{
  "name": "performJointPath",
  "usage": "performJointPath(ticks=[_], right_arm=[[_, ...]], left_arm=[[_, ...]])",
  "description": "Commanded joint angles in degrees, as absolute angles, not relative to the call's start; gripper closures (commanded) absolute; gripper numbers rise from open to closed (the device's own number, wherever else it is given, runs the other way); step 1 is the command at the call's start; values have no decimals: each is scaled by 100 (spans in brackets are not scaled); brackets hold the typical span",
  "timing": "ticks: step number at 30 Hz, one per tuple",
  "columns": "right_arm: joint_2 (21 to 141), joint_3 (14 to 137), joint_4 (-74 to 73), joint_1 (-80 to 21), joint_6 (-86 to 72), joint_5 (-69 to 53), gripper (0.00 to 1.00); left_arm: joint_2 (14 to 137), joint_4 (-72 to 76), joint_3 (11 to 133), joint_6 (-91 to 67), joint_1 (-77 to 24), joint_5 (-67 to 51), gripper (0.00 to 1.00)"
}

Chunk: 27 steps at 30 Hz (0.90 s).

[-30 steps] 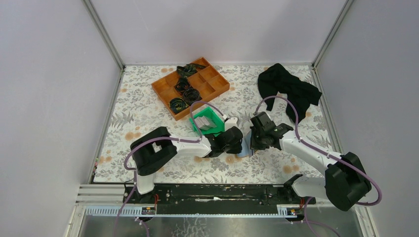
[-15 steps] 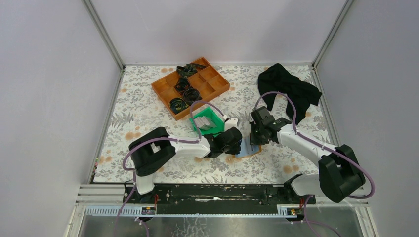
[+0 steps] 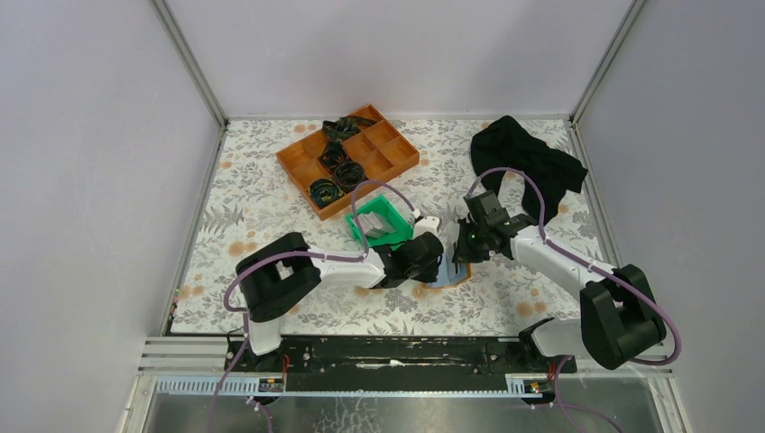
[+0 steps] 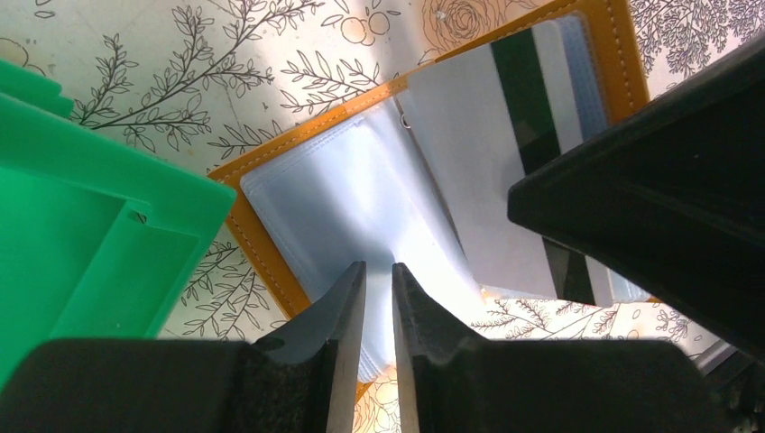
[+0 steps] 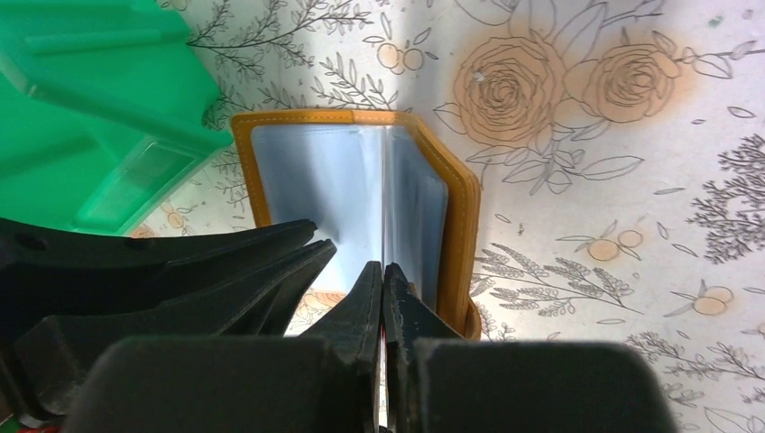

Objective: Put the credit cards into the card holder
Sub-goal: Insert the credit card into the card holder.

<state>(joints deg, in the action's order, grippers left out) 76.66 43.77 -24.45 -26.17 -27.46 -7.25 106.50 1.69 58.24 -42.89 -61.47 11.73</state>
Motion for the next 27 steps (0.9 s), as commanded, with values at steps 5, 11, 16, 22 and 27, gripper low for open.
performJointPath(ticks=[5,11,16,22,27], right_arm=[[7638,4239,-2018,-2572,-2685,-1268,100],[7709,4061,-1852,-2570,-2679,-1384,100],[7716,3862,-1790,-2570,-2672,-1380,100],[7695,3592,-1630,-2574,-2769,-1423,100],[7735,3392,-1481,-2574,-2872,-1394,100]], left_arm=[[10931,-467,5785,-3964,-6153,1367,76],[10992,-466,5842,-3925,-6154,1332,76],[11038,-496,5907,-3894,-6156,1334,76],[11074,-596,5989,-3888,-6158,1354,76],[10868,-799,5965,-4021,-6160,1591,72]])
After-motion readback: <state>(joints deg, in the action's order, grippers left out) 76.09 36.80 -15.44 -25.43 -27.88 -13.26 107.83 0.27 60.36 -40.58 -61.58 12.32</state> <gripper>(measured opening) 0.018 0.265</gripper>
